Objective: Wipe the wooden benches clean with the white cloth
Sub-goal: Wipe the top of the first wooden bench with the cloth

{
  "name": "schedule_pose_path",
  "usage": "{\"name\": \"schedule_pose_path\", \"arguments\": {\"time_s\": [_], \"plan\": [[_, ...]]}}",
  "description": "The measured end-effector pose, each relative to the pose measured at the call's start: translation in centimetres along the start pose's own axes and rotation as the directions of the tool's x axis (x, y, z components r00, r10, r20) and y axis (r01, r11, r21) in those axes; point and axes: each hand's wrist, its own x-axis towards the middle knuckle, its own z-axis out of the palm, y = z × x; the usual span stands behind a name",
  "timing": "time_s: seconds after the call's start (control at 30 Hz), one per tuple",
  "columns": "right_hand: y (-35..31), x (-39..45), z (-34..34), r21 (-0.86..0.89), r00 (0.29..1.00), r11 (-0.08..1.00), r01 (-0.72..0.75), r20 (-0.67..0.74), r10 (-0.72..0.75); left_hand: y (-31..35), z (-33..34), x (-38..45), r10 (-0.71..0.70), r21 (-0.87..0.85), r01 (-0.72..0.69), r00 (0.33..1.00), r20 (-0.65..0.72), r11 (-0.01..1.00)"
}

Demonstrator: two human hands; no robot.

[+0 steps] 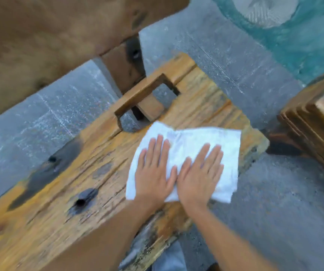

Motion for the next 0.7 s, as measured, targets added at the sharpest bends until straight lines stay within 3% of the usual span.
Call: {"name": "schedule_pose_path", "arguments": {"time_s": [0.17, 0.27, 0.37, 0.43, 0.5, 0.6, 0.7], "plan": [[-3.7, -10.7, 2.0, -0.038, 0.97, 0.976, 0.213, 0.128, -0.206, -7.5, -0.4, -12.1, -0.186, 0.014, 0.186, 0.981, 0.053, 0.982], [-5.4, -13.6, 2.6, -0.038, 0.85, 0.864, 0.502, 0.208, -0.485, -9.6, -1.2, -17.1, -0.364, -0.009, 0.365, 0.929, 0.07, 0.931], [-6.0, -12.3, 2.7, 0.01, 0.716, 0.735, 0.678, 0.213, -0.665, -8.9, -2.1, -17.8, -0.49, -0.084, 0.499, 0.865, 0.105, 0.863], [-6.3, -10.2, 2.7, 0.065, 0.583, 0.609, 0.79, 0.223, -0.781, -7.7, -1.9, -16.4, -0.557, -0.156, 0.562, 0.827, 0.076, 0.812], [-7.0, -7.5, 2.6, 0.13, 0.412, 0.443, 0.887, 0.209, -0.887, -6.0, -2.0, -14.5, -0.647, -0.251, 0.657, 0.751, 0.134, 0.711], [-9.7, -1.8, 2.6, 0.226, 0.178, 0.213, 0.95, 0.167, -0.97, -3.6, -1.6, -10.6, -0.796, -0.313, 0.798, 0.581, 0.169, 0.516], [-13.3, 4.3, 2.5, 0.211, -0.025, 0.026, 0.977, 0.235, -0.972, -1.7, -1.5, -5.5, -0.898, -0.318, 0.885, 0.405, 0.172, 0.339]]}}
